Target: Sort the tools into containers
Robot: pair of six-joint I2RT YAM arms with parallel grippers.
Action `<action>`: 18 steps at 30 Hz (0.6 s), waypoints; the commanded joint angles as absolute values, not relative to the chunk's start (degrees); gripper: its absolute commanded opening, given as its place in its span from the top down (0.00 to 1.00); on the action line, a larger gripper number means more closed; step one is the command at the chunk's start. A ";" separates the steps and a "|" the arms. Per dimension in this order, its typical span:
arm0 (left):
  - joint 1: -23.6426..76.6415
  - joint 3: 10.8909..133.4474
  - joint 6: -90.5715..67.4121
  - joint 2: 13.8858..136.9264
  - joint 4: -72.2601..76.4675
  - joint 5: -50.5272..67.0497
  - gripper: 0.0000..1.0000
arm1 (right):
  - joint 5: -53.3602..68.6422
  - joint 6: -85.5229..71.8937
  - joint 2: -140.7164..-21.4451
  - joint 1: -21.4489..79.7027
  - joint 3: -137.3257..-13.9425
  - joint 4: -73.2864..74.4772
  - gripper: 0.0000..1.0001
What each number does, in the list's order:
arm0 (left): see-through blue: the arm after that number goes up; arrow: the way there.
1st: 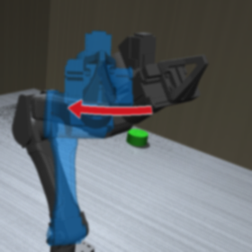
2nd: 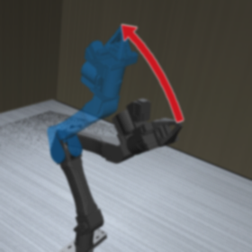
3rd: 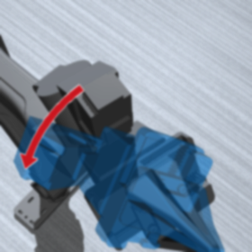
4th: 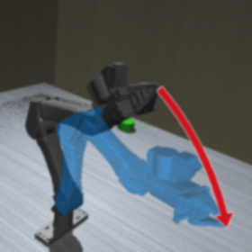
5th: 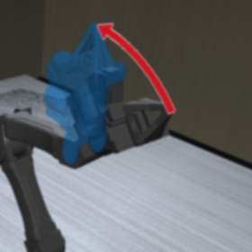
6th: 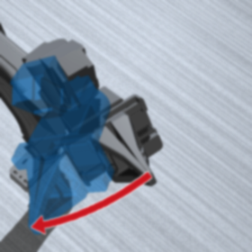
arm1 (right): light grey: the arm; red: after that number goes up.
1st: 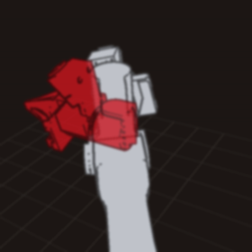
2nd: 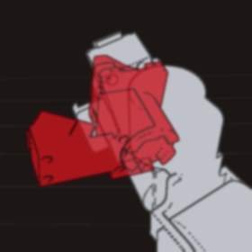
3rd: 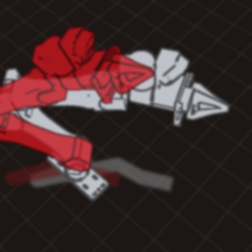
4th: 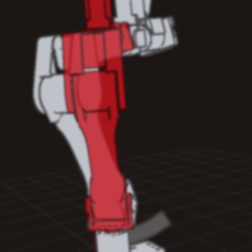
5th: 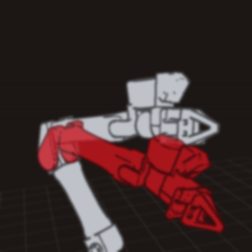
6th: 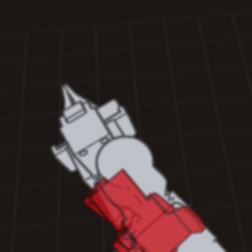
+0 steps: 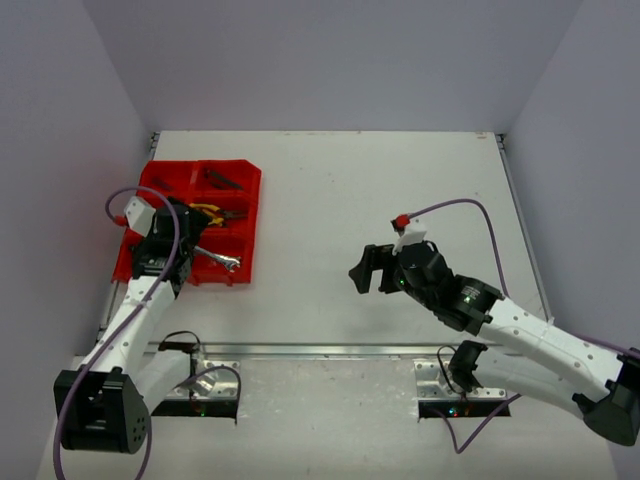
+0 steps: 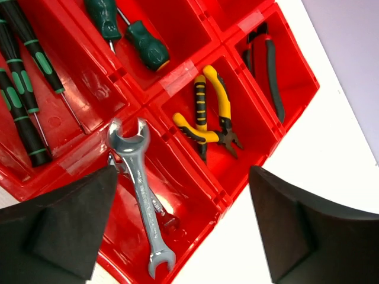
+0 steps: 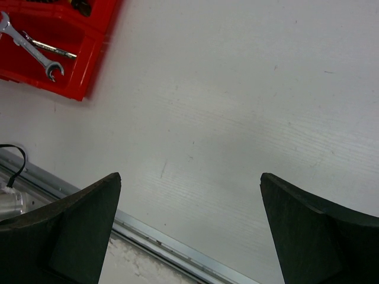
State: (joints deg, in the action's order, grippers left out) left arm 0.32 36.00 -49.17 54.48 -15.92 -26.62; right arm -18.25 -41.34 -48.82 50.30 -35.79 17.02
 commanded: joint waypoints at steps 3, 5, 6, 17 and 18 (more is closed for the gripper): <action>0.00 38.95 -45.71 47.38 -15.26 -21.00 0.00 | -19.76 -40.87 -49.38 49.19 -35.79 16.00 0.01; 0.00 41.34 -43.31 44.43 -16.63 -18.95 0.00 | -19.50 -40.83 -50.29 48.73 -36.13 16.03 0.01; 0.00 42.89 -41.69 43.48 -17.53 -17.66 0.00 | -19.31 -40.79 -50.67 48.51 -36.32 16.07 0.01; 0.00 55.09 -22.93 38.33 -34.13 -7.91 0.00 | -28.33 -32.10 -50.14 47.99 -43.49 26.03 0.01; 0.00 55.89 -22.39 37.95 -35.90 -8.87 0.00 | -29.76 -31.26 -49.74 47.99 -44.76 27.80 0.01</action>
